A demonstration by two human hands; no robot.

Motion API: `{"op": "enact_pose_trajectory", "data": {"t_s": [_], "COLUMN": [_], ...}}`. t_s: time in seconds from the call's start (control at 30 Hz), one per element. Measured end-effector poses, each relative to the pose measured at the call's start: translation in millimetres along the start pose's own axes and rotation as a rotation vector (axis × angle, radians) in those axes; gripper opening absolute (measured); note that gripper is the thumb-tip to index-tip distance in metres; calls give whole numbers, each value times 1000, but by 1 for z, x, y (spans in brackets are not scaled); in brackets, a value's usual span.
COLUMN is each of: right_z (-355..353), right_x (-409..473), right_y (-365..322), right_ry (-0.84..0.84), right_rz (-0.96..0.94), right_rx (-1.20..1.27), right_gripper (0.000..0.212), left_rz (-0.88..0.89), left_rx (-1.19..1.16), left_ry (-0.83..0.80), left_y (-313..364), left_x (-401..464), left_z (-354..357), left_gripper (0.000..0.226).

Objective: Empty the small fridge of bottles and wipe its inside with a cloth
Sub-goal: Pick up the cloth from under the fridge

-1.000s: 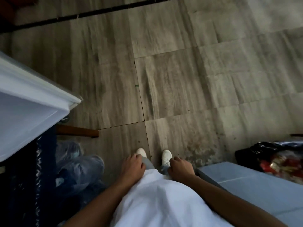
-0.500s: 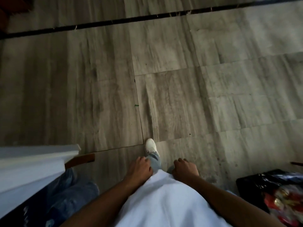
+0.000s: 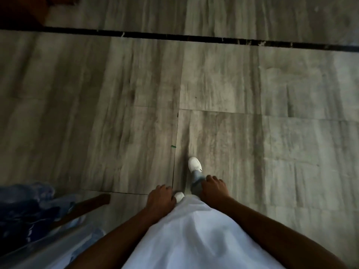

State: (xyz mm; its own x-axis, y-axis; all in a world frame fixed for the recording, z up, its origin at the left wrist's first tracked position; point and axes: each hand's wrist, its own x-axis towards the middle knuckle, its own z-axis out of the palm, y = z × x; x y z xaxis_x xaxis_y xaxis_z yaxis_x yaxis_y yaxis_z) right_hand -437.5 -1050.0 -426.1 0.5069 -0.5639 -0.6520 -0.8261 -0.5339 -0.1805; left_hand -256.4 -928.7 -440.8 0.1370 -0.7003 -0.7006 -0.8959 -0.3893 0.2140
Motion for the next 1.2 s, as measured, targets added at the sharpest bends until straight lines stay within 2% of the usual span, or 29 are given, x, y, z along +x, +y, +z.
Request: {"op": "enact_pose_trajectory", "data": {"t_s": [0.1,0.23,0.37,0.47,0.53,0.73,0.83,1.0,1.1,1.2], "right_z": [-46,-87,-117,-133,-146,-188,-215,-242,-253,-264], "right_x": [48,100,151,189,217,294,320,367,397,433], "right_y": [4,-12,-49,-89,-117,-208,-270,-368,-420,-480], "right_ry": [-3,-121,-201,-266,-269,-117,-61,-173,-214,-208], "right_rz": [-92,-219,-352,-457,-492,-593,-677,-802,-908,-1007], "right_rx": [-109,-266,-367,-503,-576,-633,-689,-789,-840,-911], "right_gripper": [39,42,37,40,41,24,16,29,34,34], "left_rz": [7,-93,-223,-343,-402,-414,-463,-584,-724,-829], "left_rx": [13,-51,-141,-302,-335,-390,-473,-624,-700,-771], "left_ry": [104,198,148,67,134,234,142,199,295,322], "left_y": [1,-21,-40,-66,-96,-196,-241,-301,-335,-375], "left_x": [25,49,52,60,71,104,99,104,107,111], "left_z": [-36,-68,-98,-117,-125,-175,-199,-211,-224,-236], "left_gripper": [29,31,37,41,46,34,41,28,37,39]}}
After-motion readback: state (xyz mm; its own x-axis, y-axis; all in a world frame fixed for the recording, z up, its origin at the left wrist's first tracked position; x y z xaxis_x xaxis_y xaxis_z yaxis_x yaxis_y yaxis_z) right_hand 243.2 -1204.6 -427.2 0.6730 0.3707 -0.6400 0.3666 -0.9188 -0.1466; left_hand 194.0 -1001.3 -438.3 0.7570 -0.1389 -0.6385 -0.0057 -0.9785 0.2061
